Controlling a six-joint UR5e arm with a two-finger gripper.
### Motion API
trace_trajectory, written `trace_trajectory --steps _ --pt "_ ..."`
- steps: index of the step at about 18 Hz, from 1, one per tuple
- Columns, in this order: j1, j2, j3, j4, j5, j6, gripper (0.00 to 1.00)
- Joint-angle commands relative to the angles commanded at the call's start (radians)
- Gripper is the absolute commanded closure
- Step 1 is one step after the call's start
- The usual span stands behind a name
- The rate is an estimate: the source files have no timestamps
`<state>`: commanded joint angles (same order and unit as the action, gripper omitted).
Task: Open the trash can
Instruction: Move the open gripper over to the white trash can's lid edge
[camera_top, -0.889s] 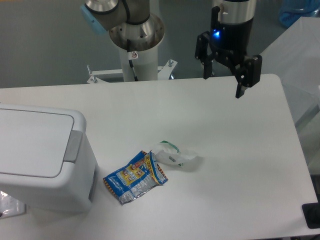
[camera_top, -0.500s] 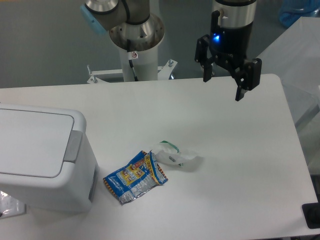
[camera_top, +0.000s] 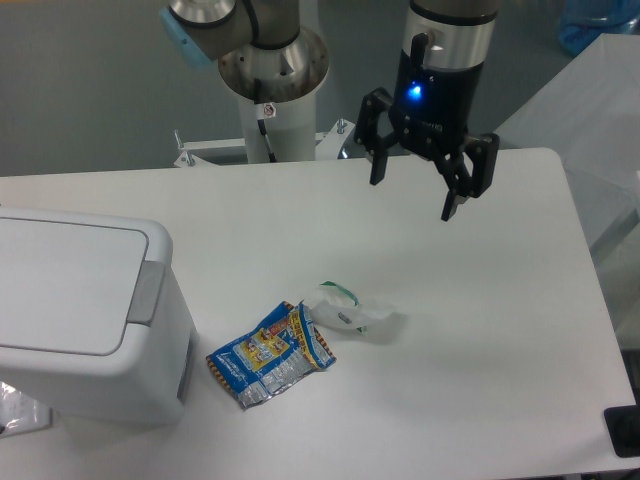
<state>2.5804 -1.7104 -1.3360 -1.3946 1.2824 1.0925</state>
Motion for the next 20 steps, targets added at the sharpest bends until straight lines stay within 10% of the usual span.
trace_trajectory --steps 13,20 --pt "-0.229 -0.035 -0.052 0.203 -0.003 -0.712 0.00" --pt "-0.264 -0.037 -0.066 0.209 -0.063 -0.810 0.00"
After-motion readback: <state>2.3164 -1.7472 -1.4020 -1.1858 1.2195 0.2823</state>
